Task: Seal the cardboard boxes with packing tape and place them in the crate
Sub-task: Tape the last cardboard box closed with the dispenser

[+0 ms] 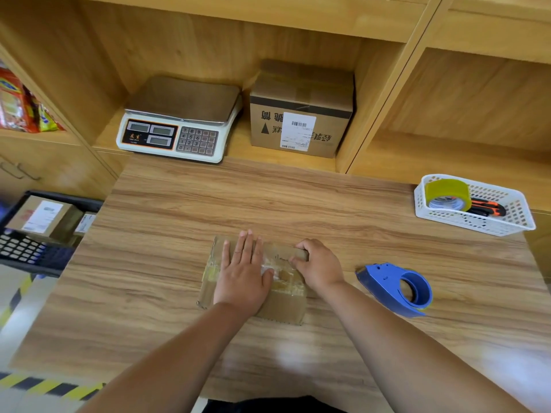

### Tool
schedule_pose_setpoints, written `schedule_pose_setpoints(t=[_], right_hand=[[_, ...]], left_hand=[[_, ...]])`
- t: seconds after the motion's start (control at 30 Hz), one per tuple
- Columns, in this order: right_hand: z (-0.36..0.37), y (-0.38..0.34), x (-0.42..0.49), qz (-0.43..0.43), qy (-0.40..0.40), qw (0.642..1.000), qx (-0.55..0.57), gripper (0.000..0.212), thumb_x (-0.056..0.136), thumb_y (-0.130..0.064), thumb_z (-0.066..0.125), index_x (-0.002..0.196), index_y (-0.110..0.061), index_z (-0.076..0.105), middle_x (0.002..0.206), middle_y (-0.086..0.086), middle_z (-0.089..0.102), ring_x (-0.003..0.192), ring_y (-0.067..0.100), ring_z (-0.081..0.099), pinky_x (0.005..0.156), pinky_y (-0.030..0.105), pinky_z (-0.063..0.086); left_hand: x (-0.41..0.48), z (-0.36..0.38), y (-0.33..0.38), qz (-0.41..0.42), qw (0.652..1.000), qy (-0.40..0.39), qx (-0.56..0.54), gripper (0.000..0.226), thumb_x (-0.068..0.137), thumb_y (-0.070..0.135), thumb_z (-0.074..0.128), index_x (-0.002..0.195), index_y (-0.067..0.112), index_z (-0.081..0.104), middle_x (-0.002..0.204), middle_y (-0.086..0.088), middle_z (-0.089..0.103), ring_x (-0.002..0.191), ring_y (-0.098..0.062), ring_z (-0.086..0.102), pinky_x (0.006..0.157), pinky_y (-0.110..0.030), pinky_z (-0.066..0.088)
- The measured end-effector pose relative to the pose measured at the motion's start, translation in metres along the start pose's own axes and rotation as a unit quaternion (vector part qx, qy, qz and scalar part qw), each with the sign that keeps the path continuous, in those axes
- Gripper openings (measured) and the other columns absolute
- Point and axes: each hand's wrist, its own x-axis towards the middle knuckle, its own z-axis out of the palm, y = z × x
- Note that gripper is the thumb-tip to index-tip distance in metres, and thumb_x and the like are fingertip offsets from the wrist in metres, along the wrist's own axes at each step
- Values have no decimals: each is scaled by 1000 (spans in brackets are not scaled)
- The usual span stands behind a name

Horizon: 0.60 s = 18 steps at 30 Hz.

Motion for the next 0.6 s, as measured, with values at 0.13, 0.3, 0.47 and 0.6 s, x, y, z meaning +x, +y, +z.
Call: schedule_pose_setpoints(t=[0.13,0.3,0.47,0.6], right_hand=[[-2,0,1,5,-2,1000,18,28,83,-32,69,107,-20,64,100,-11,54,91,12,52,73,23,35],[-6,2,3,16,-13,998,59,26,89,-32,64,112,-21,67,112,-7,62,93,9,52,75,22,37],[-13,2,0,16,-40,995,89,25,95,-26,55,116,-20,67,122,-3,63,110,11,55,83,19,36],[-27,16,-13,12,-30,997,72,30,97,-22,50,125,-18,61,128,-3,59,116,14,54,97,25,41]], left_hand=[[0,0,-1,0,1000,0,2,69,94,50,12,150,14,-4,158,-9,-11,140,-18,-26,113,-43,-22],[0,-1,0,-1,1000,-1,3,68,95,48,13,151,13,-3,159,-9,-10,142,-19,-23,113,-43,-21],[-1,-2,0,2,1000,-2,-2,66,95,48,10,144,14,-17,156,-8,-18,139,-19,-27,113,-44,-21],[1,0,-1,2,1000,-16,-3,65,93,48,5,141,13,-24,150,-7,-29,137,-19,-32,110,-43,-25]])
